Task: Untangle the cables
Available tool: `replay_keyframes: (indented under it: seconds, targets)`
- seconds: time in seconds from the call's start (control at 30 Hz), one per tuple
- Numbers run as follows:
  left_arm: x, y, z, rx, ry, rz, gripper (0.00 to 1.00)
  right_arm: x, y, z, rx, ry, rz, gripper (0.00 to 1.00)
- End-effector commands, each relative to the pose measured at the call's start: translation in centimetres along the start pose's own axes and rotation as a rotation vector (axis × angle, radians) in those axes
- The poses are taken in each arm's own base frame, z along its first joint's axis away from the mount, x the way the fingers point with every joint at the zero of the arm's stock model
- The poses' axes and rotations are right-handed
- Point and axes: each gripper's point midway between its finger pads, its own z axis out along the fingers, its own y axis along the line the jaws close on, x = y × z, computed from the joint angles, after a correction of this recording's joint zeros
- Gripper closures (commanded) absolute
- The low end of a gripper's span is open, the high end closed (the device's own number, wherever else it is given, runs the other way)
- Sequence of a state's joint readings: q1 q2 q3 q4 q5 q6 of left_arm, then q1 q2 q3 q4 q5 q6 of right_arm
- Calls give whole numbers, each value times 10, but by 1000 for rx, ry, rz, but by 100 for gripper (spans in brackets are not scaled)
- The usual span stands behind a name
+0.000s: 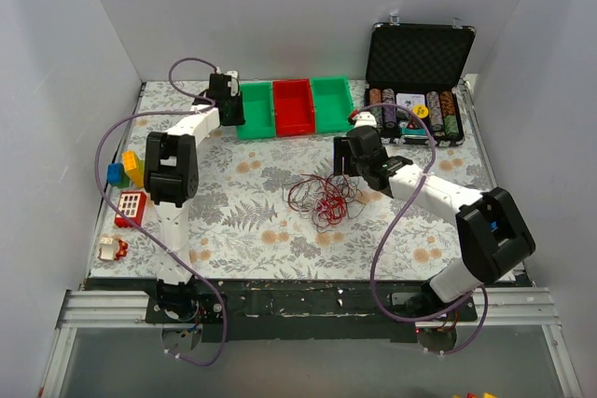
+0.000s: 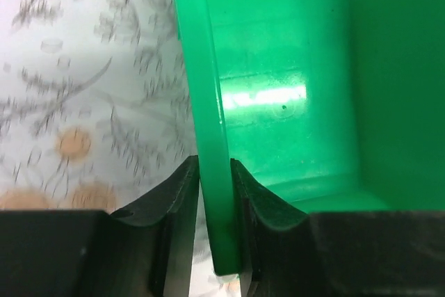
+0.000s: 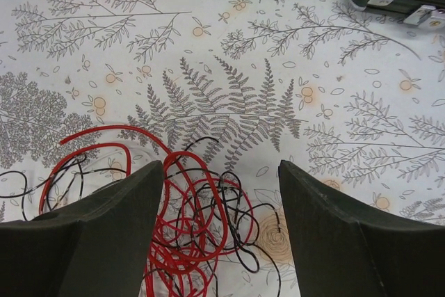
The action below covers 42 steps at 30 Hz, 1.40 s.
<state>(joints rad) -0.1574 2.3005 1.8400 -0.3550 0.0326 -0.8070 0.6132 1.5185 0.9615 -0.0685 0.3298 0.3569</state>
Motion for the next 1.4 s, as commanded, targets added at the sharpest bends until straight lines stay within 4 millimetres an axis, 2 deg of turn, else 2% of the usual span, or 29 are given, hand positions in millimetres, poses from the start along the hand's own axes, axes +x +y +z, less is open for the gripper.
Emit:
replay_keyframes:
  seconds: [0.0, 0.1, 0.23, 0.33, 0.4, 0.47, 0.57, 0.67, 0.83, 0.97, 1.17, 1.27, 1.37]
  targets:
    - [8, 7, -45, -19, -4, 70, 80, 7, 13, 17, -33, -12, 20, 25]
    - [30, 20, -62, -67, 25, 101, 80, 20, 19, 22, -36, 37, 16, 27]
    - [53, 24, -90, -77, 44, 115, 80, 44, 27, 14, -70, 81, -3, 28]
    - [76, 24, -110, -70, 62, 109, 78, 66, 34, 2, -123, 123, 4, 33]
    - [83, 20, -124, -67, 57, 113, 78, 81, 43, -9, -181, 150, 4, 37]
    - [102, 17, -136, -63, 76, 119, 77, 97, 49, -20, -221, 182, -8, 41]
    - [113, 5, -154, -42, 63, 132, 76, 122, 54, -36, -253, 246, -35, 46]
    - [127, -1, -164, -30, 72, 157, 76, 139, 57, -49, -272, 287, -77, 52]
    - [145, -3, -174, -19, 78, 198, 75, 152, 61, -69, -304, 323, -151, 58]
    - [150, -2, -180, -20, 70, 217, 70, 161, 62, -82, -333, 371, -199, 59]
    - [140, -1, -180, -37, 47, 199, 52, 175, 62, -95, -354, 458, -265, 58]
    - [128, -4, -177, -40, 32, 180, 49, 181, 59, -103, -356, 504, -291, 62]
    - [122, -6, -169, -52, 45, 141, 49, 183, 55, -110, -358, 527, -308, 71]
